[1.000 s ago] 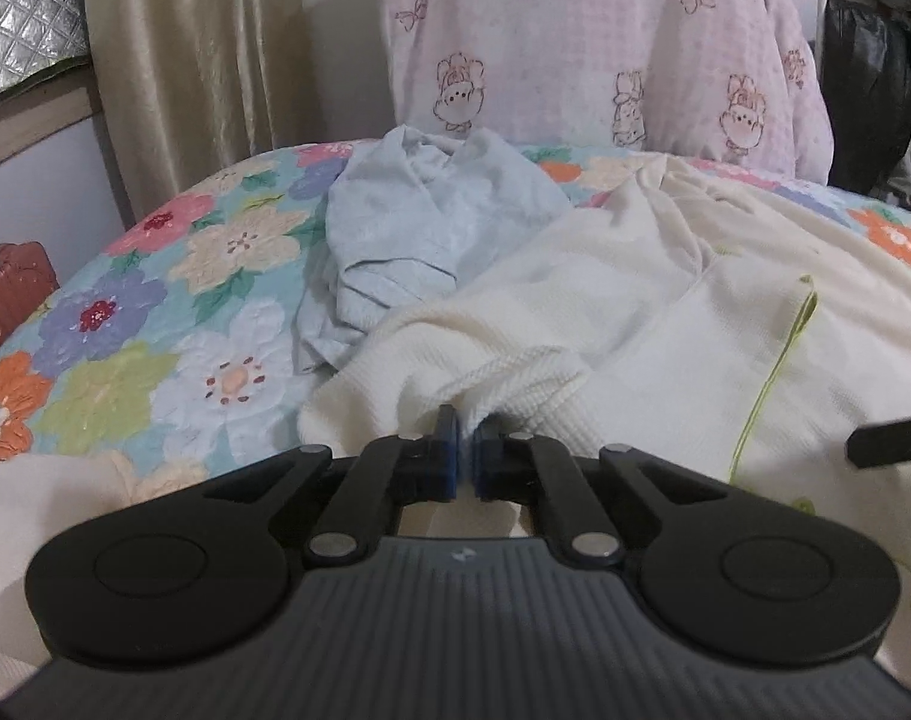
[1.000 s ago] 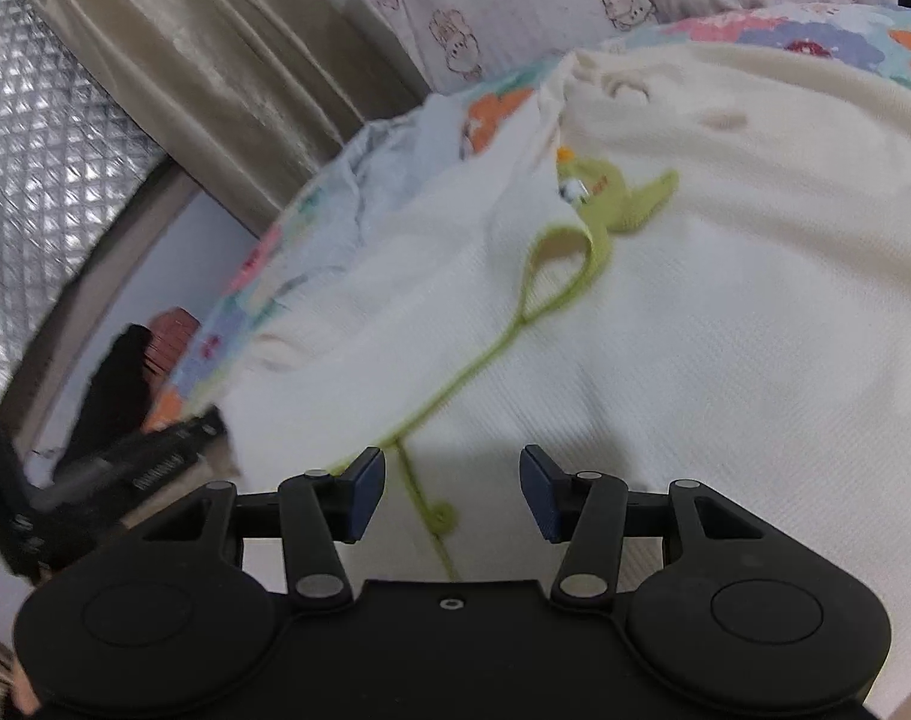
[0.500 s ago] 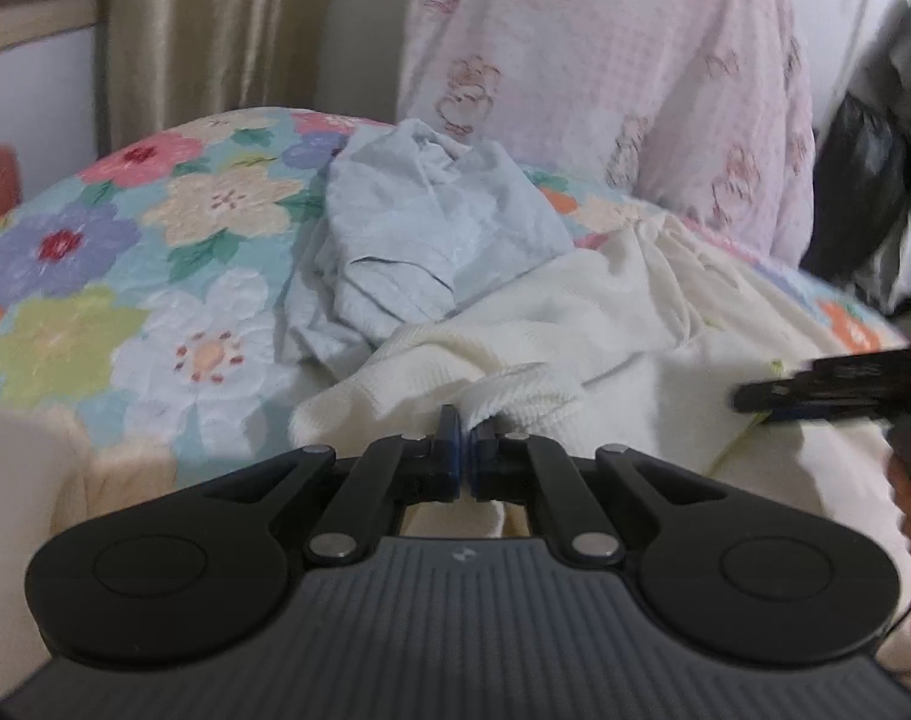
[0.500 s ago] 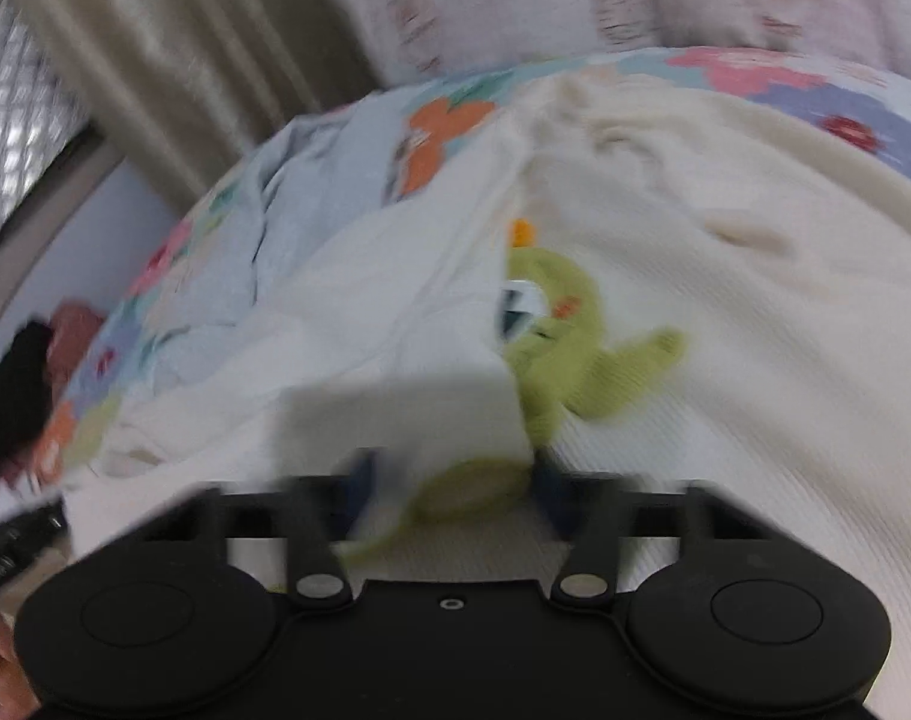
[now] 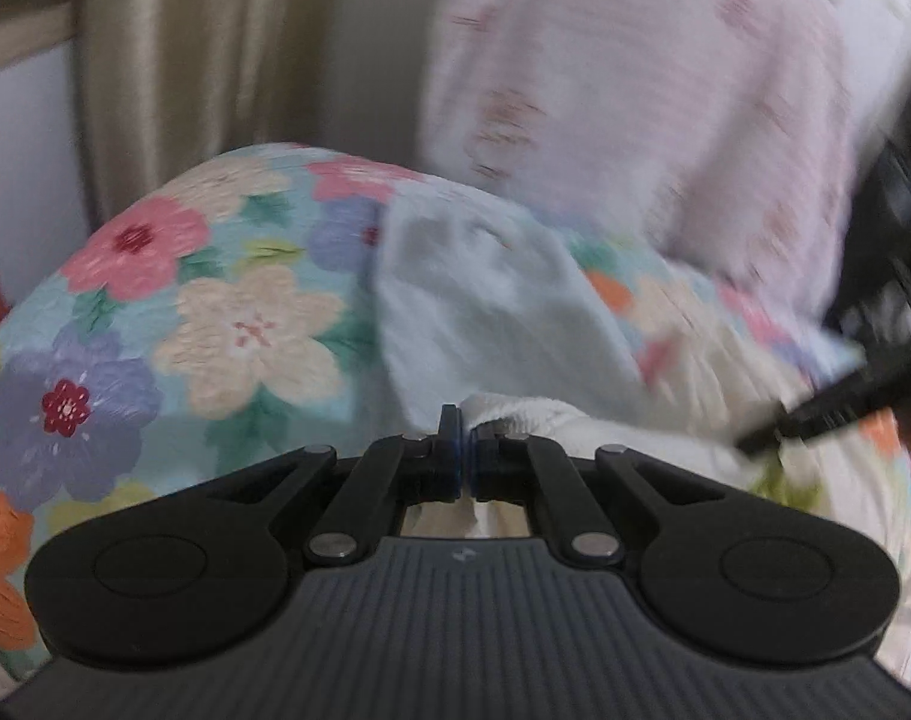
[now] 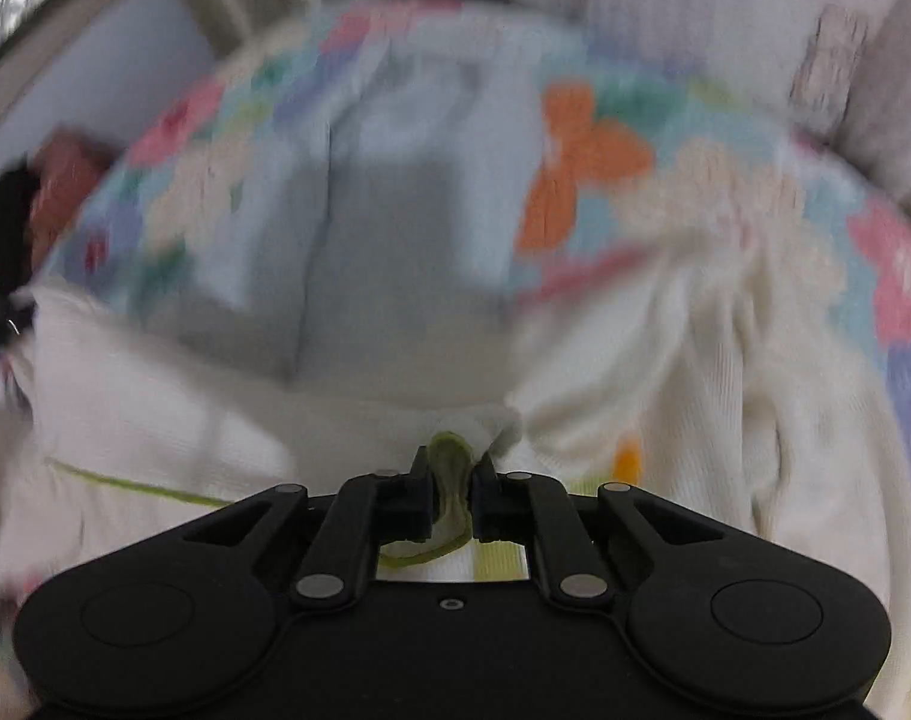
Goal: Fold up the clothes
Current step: 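Grasp the cardigan hem with the left gripper and lift it toward the collar, then lift the held hem high with the left gripper and fold it over the cardigan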
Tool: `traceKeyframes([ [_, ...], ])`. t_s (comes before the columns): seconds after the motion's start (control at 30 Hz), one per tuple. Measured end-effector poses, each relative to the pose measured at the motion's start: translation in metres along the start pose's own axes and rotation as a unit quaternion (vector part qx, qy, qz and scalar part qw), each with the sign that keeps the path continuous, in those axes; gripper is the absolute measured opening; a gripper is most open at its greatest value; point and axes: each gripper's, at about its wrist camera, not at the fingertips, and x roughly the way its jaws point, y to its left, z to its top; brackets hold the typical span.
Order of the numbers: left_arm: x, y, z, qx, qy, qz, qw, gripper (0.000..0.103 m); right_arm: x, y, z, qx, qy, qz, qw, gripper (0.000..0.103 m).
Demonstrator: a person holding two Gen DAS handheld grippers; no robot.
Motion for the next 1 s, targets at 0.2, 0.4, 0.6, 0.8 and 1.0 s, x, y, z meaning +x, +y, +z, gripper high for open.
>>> traceKeyframes([
  [0.2,0.008,0.039,-0.035,-0.077,-0.045,0.104,0.9906,0.007,-0.026,-0.008,0.004,0.123,-0.289,0.091,0.945,0.070],
  [0.4,-0.057,0.055,-0.065,-0.066,-0.075,0.101,0.9899,0.038,-0.020,-0.002,-0.039,0.183,-0.231,0.141,0.945,0.072],
  [0.6,-0.131,0.065,-0.109,-0.057,-0.051,0.154,0.9852,0.048,-0.029,0.064,-0.121,0.092,-0.157,0.105,0.978,0.072],
  [0.8,-0.202,0.111,-0.152,-0.133,-0.064,0.207,0.9672,0.056,-0.044,0.147,-0.180,0.022,-0.132,0.115,0.984,0.072],
  [1.0,-0.216,0.166,-0.201,-0.234,-0.068,0.162,0.9562,0.057,-0.052,0.214,-0.230,-0.038,-0.138,0.097,0.985,0.072],
])
